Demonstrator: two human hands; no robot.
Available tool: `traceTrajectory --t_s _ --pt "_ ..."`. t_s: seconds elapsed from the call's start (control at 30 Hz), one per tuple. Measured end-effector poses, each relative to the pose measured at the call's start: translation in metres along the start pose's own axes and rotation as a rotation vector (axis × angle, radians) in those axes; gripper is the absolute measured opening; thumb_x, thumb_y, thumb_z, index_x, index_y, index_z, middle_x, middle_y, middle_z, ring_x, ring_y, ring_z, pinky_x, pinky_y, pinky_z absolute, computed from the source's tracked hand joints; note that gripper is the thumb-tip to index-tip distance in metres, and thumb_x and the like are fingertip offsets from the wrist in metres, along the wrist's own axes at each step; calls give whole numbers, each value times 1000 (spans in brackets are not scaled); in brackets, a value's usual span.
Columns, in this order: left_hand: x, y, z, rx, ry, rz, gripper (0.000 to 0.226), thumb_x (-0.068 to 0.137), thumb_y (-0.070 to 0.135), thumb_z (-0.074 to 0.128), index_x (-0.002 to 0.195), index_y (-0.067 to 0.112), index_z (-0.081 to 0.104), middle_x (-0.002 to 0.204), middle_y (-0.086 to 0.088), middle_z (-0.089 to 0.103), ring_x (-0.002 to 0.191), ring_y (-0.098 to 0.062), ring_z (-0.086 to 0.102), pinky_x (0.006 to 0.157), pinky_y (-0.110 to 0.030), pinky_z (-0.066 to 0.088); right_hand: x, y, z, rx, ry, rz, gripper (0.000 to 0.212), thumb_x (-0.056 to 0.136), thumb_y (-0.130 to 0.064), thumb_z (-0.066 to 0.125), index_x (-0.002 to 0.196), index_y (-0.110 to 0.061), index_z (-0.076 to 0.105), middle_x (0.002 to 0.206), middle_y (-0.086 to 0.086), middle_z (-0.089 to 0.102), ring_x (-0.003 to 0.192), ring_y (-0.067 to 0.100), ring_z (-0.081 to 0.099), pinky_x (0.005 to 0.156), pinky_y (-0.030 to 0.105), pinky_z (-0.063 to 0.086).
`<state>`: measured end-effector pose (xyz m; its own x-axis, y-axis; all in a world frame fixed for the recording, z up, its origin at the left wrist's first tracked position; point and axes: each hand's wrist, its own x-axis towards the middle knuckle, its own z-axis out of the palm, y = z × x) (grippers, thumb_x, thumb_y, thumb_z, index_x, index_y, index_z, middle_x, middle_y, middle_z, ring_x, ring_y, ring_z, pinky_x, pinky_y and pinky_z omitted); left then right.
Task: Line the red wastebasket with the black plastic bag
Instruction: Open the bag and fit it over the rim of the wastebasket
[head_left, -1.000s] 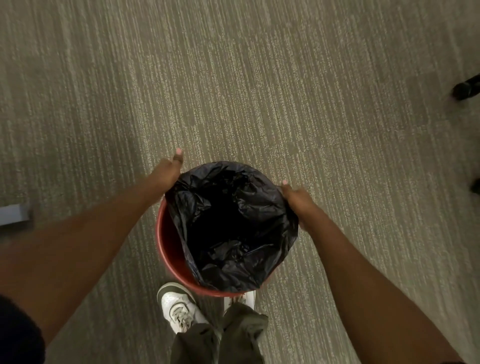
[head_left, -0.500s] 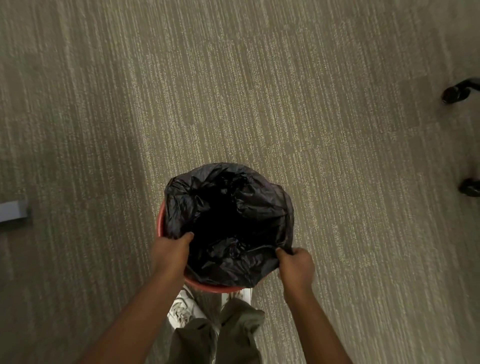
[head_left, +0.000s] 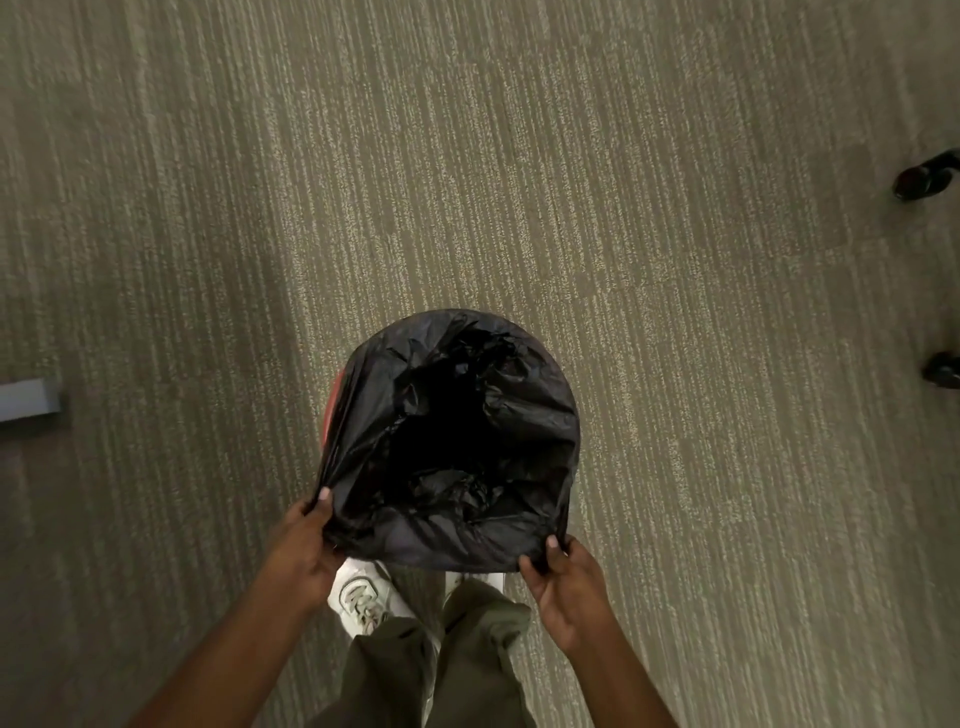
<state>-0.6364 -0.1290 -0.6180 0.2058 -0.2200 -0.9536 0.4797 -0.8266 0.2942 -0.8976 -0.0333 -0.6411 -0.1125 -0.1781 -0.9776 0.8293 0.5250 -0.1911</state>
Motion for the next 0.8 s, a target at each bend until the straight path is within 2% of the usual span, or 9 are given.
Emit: traceTrajectory --t_s 0.13,0.27,0.33,0.43,0.5,0.6,0.7,0.73,0.8 --pt "6 -2 -15 -12 25 -14 25 100 24 42 117 12 55 106 -13 65 90 -29 63 53 -38 60 4 20 -8 -11 20 48 19 98 -16 46 107 -5 59 107 17 67 90 30 64 54 33 58" --pt "15 -6 -27 -81 23 -25 37 98 28 46 127 7 55 123 -16 64 107 -32 63 77 -46 56 8 38 -1 27 32 103 33 98 -26 40 112 -4 61 108 19 67 95 34 62 70 42 55" --pt "18 -7 -26 -129 -2 -49 39 98 34 44 115 10 68 114 -13 71 100 -30 69 71 -43 61 10 43 6 107 -1 100 30 92 -8 35 109 -2 59 98 18 67 93 35 61 83 47 49" --pt "19 -4 -19 -195 -65 -48 40 96 33 43 93 13 78 96 -10 77 84 -26 74 60 -41 61 13 44 20 102 -51 64 47 80 15 21 101 -1 59 69 9 68 70 25 65 76 41 58" --pt "22 -1 -16 -209 -34 -1 33 91 25 44 102 9 71 95 -11 77 82 -28 74 63 -41 62 16 47 28 51 -63 18 52 82 21 20 107 0 60 83 12 73 79 28 69 73 39 61" --pt "27 1 -14 -221 20 11 34 82 24 40 93 8 67 87 -13 75 78 -31 71 69 -37 58 22 52 34 -41 -19 -26 44 86 20 29 111 1 60 106 21 69 97 38 65 78 42 58" --pt "39 1 -14 -195 94 -9 36 77 21 40 101 4 60 103 -17 66 94 -34 62 91 -46 50 28 55 33 -163 59 -104 34 81 21 47 101 1 64 96 20 69 83 34 63 71 37 53" --pt "43 3 -14 -157 100 -9 35 78 20 41 102 3 60 99 -17 66 91 -32 64 89 -44 52 30 54 33 -181 82 -121 29 80 19 52 98 0 66 91 19 69 79 31 62 70 37 53" --pt "51 8 -10 -43 126 6 22 84 17 42 85 5 60 74 -11 66 62 -21 65 58 -25 56 36 52 33 -210 131 -134 22 80 16 56 96 4 65 85 16 68 72 28 61 67 36 52"
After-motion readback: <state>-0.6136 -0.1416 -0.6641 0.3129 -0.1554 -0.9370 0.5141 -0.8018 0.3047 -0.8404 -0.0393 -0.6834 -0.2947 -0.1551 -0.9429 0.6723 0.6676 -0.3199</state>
